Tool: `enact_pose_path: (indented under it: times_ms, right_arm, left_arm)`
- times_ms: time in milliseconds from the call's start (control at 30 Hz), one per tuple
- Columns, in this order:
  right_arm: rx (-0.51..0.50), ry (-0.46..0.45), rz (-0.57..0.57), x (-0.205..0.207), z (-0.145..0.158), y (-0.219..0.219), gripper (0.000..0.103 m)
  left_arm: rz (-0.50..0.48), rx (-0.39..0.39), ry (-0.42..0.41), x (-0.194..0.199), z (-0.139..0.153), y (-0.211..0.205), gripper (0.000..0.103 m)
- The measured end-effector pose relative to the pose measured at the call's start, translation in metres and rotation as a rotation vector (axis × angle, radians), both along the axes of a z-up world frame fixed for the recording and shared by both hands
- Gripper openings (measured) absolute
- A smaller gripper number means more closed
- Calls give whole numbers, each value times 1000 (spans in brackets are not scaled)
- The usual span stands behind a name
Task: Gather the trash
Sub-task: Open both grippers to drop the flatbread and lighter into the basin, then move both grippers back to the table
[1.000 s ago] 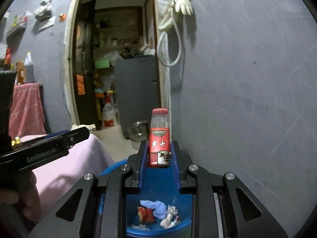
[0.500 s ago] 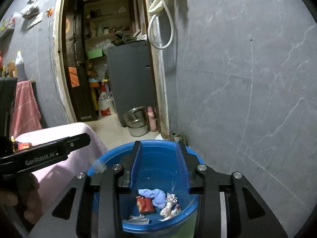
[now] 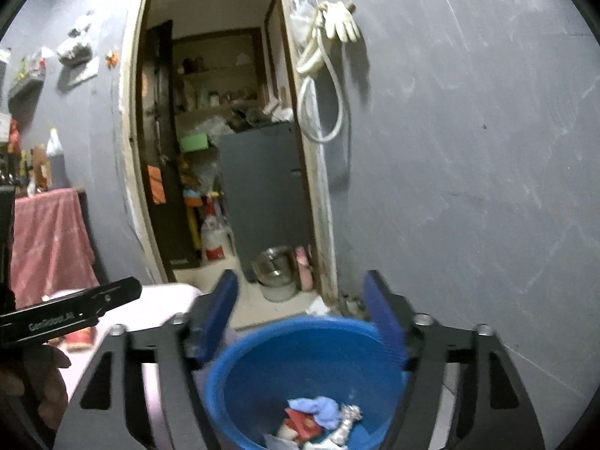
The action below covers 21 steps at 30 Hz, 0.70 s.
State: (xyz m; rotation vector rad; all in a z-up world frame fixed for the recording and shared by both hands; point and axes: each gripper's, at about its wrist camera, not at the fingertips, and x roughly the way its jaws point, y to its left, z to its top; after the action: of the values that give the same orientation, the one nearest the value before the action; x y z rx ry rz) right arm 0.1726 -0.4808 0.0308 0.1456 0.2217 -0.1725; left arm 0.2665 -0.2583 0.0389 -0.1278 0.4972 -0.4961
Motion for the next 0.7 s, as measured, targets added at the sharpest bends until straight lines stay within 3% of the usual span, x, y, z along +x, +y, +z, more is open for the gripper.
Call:
enact_pose_path:
  times_ms: [167, 267, 533, 700]
  right_arm:
    - [7, -50, 44, 2, 14, 22, 89]
    - [10, -74, 79, 6, 21, 37, 103]
    - [-7, -119, 207, 12, 33, 87, 103]
    - [-12, -103, 268, 26, 32, 117, 103]
  left_arm:
    - [88, 9, -68, -12, 15, 41, 94]
    - [128, 7, -93, -18, 21, 65, 95]
    - [270, 32, -120, -35, 20, 142, 97]
    - [365, 42, -95, -36, 12, 189, 97]
